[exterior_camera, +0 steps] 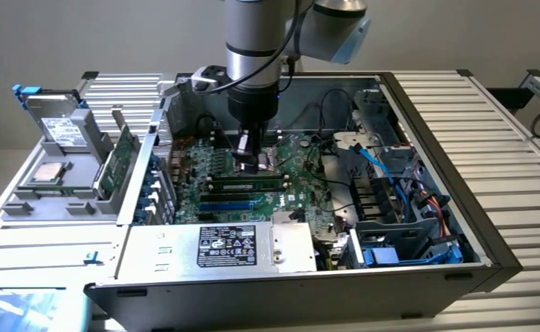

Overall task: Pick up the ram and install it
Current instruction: 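Press down the ram until it locks into place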

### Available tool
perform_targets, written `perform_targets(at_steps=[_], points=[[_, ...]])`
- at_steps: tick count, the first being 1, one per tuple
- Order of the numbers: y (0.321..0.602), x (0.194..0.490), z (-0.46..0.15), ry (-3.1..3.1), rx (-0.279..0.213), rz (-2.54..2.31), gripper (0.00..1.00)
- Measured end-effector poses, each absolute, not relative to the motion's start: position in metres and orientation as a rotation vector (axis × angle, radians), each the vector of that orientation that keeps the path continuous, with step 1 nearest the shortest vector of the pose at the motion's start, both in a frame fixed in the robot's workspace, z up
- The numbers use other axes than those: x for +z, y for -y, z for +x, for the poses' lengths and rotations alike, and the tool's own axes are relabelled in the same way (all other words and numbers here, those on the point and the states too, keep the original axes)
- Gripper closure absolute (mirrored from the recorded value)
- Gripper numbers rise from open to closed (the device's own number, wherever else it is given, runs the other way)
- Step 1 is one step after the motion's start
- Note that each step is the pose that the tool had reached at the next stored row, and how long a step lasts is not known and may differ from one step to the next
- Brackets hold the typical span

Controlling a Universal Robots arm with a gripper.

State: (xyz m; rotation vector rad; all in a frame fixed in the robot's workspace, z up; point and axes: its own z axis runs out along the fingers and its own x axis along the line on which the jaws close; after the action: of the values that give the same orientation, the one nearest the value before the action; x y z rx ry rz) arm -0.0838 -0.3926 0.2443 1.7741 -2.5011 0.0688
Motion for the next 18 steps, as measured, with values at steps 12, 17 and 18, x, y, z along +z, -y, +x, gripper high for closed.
perform_targets(at_steps=[12, 17, 18], points=[[0.3925, 0.2444, -0.0839, 2.634, 0.072, 1.584, 0.88], [0.3925, 0.2444, -0.0839, 2.687, 0.069, 1.488, 0.88], [0.3925, 0.2444, -0.0839, 2.697, 0.068, 1.47, 0.88]])
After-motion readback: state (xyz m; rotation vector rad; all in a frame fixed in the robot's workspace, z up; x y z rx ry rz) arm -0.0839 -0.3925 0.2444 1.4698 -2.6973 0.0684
